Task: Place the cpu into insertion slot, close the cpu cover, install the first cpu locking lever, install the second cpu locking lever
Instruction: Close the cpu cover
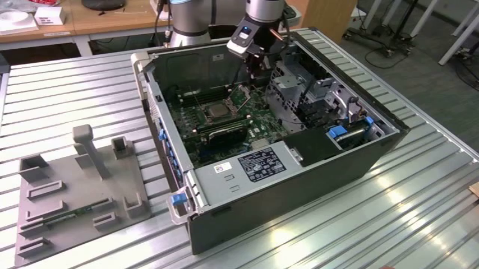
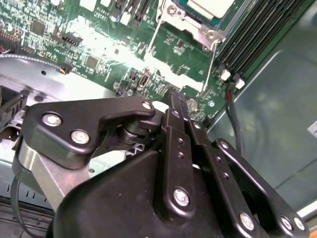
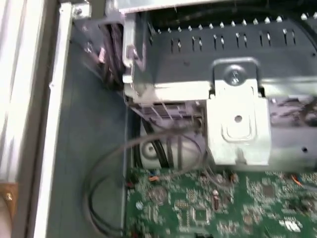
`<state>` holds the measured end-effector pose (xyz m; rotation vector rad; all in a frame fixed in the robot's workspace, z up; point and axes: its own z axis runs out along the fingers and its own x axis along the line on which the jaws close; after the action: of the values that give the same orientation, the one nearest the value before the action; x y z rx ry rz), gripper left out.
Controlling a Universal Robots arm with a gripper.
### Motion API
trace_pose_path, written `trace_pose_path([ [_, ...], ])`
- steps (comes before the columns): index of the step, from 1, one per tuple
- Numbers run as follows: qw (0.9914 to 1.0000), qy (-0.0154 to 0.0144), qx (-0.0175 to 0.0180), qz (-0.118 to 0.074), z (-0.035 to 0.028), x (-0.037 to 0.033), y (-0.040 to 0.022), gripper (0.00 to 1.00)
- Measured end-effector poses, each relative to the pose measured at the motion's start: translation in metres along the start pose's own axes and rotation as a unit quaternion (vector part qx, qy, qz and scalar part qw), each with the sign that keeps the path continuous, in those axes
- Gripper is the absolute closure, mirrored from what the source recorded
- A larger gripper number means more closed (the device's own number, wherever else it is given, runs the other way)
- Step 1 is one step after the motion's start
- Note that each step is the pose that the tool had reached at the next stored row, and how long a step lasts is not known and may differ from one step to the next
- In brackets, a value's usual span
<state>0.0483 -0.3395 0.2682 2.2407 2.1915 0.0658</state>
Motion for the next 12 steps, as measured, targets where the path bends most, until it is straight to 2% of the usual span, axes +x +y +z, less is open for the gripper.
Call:
trace_pose_path([
  [4,1.00000,0.0000,0.0000,0.000,0.0021,0.0002,0.0042,0.89],
  [8,1.00000,0.0000,0.0000,0.000,0.0083,0.0001,0.0043,0.89],
  [12,1.00000,-0.0001,0.0000,0.000,0.0092,0.0000,0.0044,0.89],
])
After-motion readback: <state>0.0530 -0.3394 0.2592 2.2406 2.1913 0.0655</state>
